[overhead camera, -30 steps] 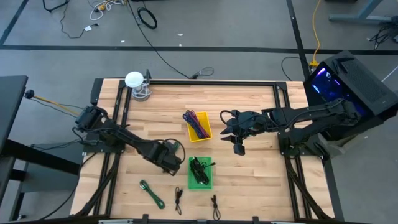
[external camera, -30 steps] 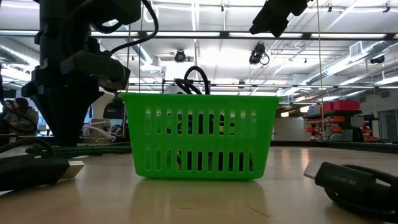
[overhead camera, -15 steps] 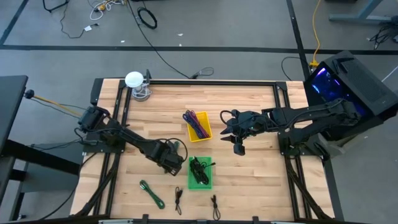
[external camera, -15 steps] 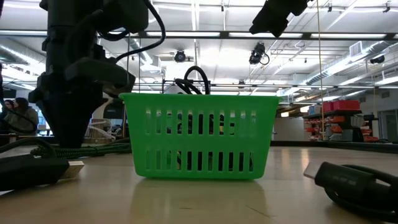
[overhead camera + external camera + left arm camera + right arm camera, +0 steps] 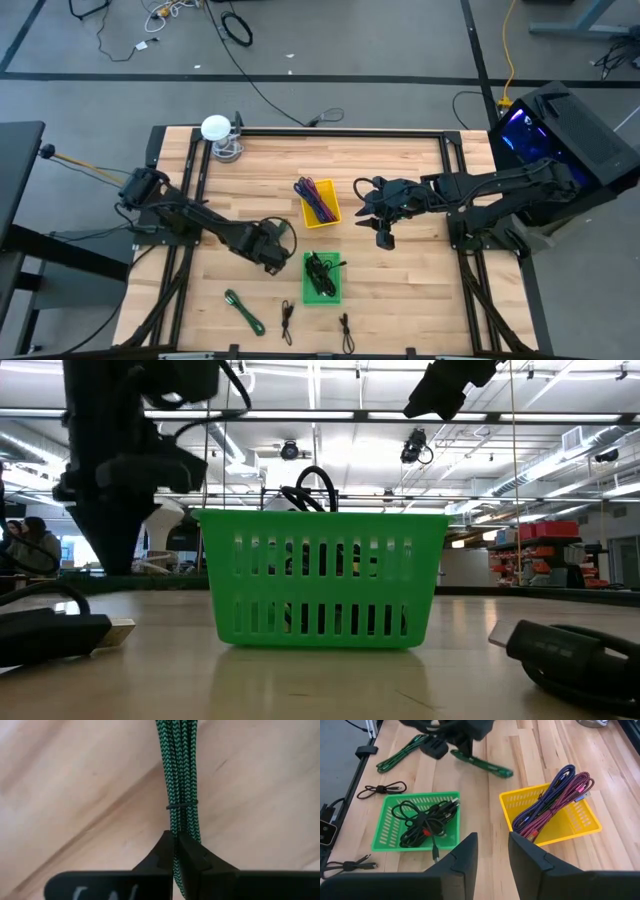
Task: Pick & Place USB Port
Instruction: Put the black and green charger cable into the yellow bin
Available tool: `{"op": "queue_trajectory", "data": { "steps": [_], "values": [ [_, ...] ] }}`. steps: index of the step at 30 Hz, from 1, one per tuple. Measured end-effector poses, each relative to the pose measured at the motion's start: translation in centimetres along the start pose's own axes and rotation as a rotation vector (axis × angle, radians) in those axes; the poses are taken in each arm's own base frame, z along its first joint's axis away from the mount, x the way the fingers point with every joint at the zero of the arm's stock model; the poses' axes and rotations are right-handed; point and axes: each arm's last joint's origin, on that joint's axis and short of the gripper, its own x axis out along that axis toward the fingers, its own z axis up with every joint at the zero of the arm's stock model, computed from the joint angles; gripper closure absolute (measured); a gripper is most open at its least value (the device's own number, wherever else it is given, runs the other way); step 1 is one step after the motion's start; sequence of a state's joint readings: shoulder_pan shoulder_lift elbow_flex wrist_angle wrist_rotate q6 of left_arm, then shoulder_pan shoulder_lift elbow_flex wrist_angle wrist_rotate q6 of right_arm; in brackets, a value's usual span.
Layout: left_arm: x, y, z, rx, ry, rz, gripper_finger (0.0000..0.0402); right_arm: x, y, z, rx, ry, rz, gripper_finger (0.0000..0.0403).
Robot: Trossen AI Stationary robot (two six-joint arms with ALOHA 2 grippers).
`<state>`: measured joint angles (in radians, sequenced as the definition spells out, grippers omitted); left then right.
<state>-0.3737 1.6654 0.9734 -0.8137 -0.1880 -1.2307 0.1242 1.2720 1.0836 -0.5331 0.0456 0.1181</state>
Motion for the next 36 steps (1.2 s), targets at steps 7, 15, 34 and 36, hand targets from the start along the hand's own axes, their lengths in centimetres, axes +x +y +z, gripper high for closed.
{"op": "queue_trajectory", "data": {
  "steps": [7,15,34,36],
  "values": [
    [-3.1,1.1,1.1,-0.047,-0.257,-0.026,0.0395,0.0,0.0,0.0,0.0,-0.001,0.0,0.0292],
    [-6.6,1.6,3.4,-0.095,-0.617,-0.135,0.0395,0.0,0.0,0.2,0.002,-0.021,0.002,0.0292],
    [-1.3,-0.4,11.1,-0.091,-0.708,-0.206,0.0395,0.0,0.0,0.1,0.021,-0.015,-0.016,0.0292],
    [-0.3,-0.6,11.3,-0.09,-0.691,-0.205,0.0395,0.0,0.0,0.1,0.021,-0.011,-0.016,0.0292]
  ]
}}
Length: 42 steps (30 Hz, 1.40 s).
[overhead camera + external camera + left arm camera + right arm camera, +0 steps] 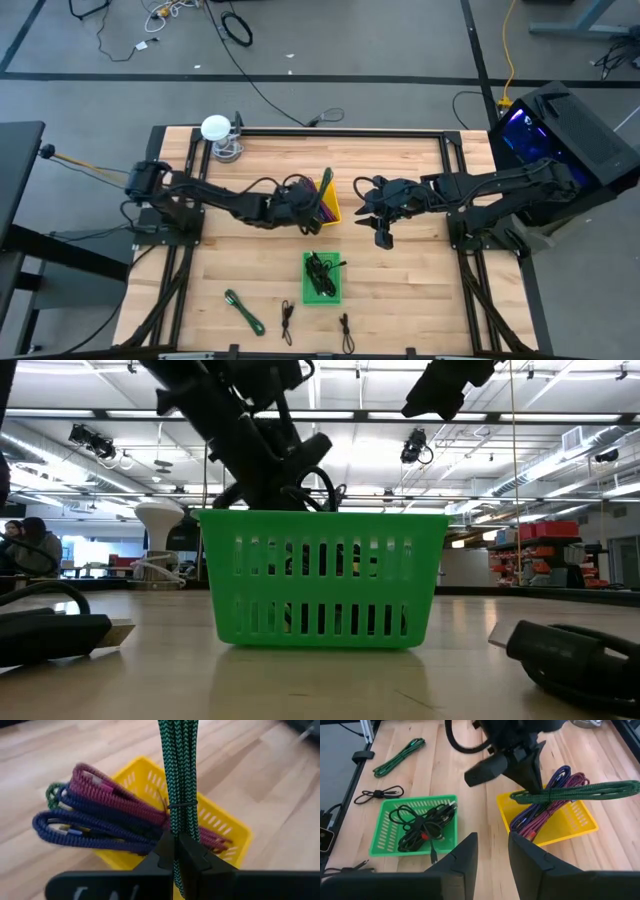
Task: Pick & Place USB Port
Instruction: Put the black and green charger cable into the yellow bin
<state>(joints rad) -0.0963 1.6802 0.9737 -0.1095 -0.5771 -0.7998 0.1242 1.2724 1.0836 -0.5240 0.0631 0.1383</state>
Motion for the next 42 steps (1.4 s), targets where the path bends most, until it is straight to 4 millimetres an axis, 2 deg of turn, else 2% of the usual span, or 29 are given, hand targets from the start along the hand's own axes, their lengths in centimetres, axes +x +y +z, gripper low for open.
{"op": "queue_trajectory", "data": {
  "steps": [6,13,24,42],
  "values": [
    [1.4,0.0,-1.1,-0.006,0.015,0.033,0.0395,0.0,0.0,-0.1,-0.001,0.012,-0.002,0.0292],
    [2.1,0.2,-2.0,-0.031,0.046,0.059,0.0395,0.0,0.0,-0.1,-0.009,0.009,-0.002,0.0292],
    [1.7,-0.1,-2.7,-0.054,0.087,0.051,0.0386,0.0,0.0,0.0,-0.016,-0.001,0.0,0.0292],
    [1.4,-0.6,-2.7,-0.036,0.055,0.027,0.0342,0.0,0.0,0.0,-0.027,0.0,0.0,0.0292]
  ]
}}
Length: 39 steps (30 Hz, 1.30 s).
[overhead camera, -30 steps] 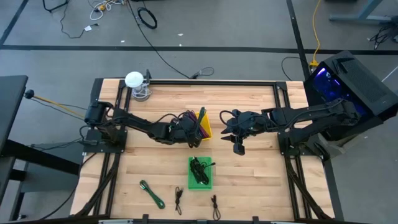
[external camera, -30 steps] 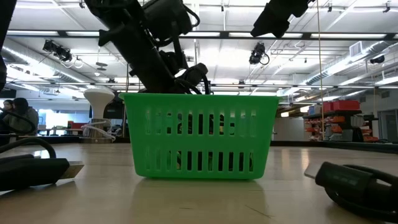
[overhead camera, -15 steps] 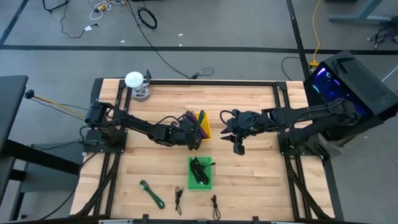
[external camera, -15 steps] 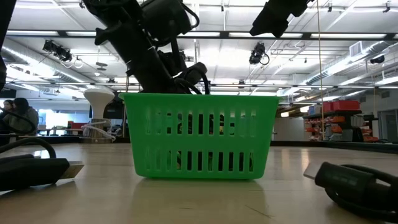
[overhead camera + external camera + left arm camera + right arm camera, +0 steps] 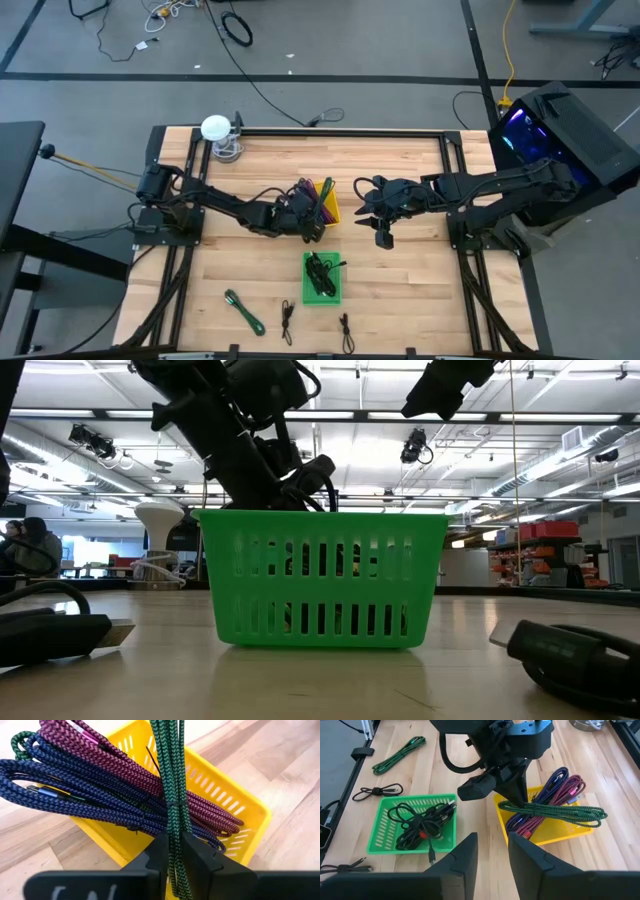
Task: Pick & Place USB Port
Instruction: Put the black and green charger cable into the yellow bin
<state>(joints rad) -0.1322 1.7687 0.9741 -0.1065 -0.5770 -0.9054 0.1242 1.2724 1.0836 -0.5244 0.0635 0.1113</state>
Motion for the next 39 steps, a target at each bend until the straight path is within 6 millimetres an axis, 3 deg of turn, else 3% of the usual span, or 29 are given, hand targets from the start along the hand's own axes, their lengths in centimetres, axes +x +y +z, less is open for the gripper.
{"op": "queue_trajectory", "data": {
  "steps": [10,26,33,39],
  "values": [
    [-0.3,-0.4,0.5,0.013,-0.046,-0.025,0.0335,1.3,-0.1,-1.5,-0.015,0.012,-0.002,0.0292],
    [-0.6,-0.7,0.5,-0.001,0.026,-0.103,0.0351,1.3,-1.2,-1.2,-0.011,-0.013,-0.062,0.0292],
    [-1.8,-0.6,1.7,0.036,-0.091,-0.054,0.0357,1.3,-1.2,-1.2,-0.006,-0.012,-0.059,0.0292],
    [-2.2,-0.6,2.0,0.04,-0.087,-0.076,0.0358,1.3,-1.2,-1.2,-0.005,-0.012,-0.059,0.0292]
  ]
}}
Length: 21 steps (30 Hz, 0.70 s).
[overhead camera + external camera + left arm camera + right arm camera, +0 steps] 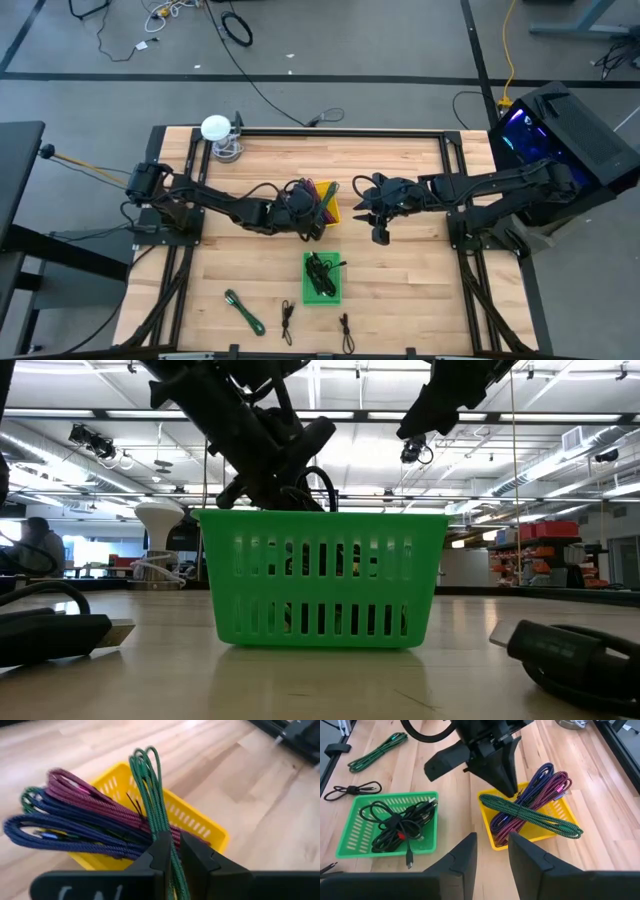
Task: Pick & Place USB Port
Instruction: Put the black and green charger cable into the yellow bin
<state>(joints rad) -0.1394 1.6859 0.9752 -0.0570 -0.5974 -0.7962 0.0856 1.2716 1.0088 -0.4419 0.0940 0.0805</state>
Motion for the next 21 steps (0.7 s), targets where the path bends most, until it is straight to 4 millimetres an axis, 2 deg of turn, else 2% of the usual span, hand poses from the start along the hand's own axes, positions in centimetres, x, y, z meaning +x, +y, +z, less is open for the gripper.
{"op": "queue_trajectory", "data": {
  "steps": [13,21],
  "values": [
    [-0.1,0.4,-1.2,-0.028,0.177,-0.027,0.0358,0.0,0.0,0.0,0.013,0.0,0.0,0.0292],
    [-1.4,-0.2,-1.1,0.053,0.071,0.01,0.0358,0.0,0.0,0.0,0.016,0.001,0.006,0.0292]
  ]
}}
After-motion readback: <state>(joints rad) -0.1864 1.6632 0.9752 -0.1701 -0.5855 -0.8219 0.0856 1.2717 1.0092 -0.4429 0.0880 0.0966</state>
